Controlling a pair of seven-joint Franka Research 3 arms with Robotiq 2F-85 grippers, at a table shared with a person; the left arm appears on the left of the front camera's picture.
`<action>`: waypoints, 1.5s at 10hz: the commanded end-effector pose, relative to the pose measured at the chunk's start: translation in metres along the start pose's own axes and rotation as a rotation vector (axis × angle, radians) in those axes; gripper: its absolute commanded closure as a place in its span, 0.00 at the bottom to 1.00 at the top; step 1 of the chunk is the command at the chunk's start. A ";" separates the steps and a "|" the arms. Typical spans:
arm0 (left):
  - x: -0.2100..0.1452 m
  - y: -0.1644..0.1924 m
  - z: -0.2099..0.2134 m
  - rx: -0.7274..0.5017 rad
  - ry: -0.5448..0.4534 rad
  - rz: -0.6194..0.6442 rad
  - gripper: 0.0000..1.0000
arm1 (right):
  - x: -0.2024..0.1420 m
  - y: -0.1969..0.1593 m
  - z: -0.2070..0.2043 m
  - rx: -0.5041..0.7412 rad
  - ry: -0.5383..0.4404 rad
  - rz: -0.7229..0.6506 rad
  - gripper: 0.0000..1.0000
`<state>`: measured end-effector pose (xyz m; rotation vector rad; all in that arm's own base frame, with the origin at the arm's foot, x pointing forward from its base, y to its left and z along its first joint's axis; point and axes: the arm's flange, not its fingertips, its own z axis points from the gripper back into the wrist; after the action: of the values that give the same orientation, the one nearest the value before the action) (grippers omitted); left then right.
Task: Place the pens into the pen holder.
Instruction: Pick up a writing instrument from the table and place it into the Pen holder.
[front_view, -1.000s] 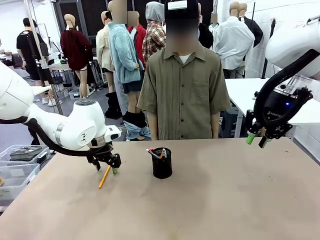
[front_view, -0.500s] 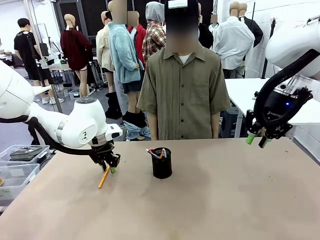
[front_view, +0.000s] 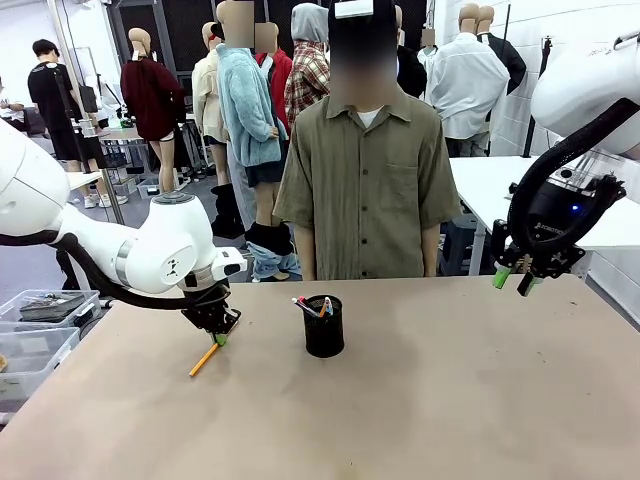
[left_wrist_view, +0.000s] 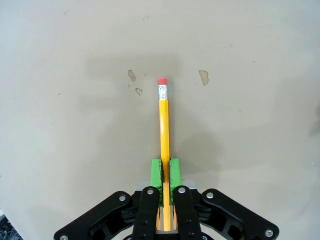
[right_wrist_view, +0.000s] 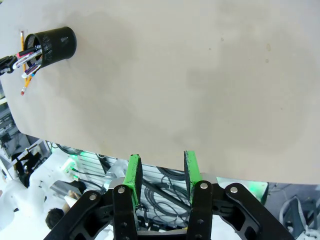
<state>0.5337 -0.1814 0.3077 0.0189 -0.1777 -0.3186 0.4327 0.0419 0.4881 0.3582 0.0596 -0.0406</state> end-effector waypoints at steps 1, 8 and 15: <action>-0.005 0.010 -0.009 -0.006 0.067 -0.024 1.00 | -0.002 -0.002 -0.004 0.006 -0.017 0.017 0.55; -0.029 0.029 0.072 -0.255 -0.335 -0.371 1.00 | -0.002 -0.002 -0.004 0.006 -0.017 0.017 0.55; -0.028 0.009 0.110 -0.667 -0.875 -0.642 1.00 | -0.002 -0.002 -0.004 0.006 -0.017 0.017 0.55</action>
<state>0.4958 -0.1758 0.4433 -0.6315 -0.9437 -0.9468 0.4326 0.0417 0.4882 0.3590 0.0586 -0.0402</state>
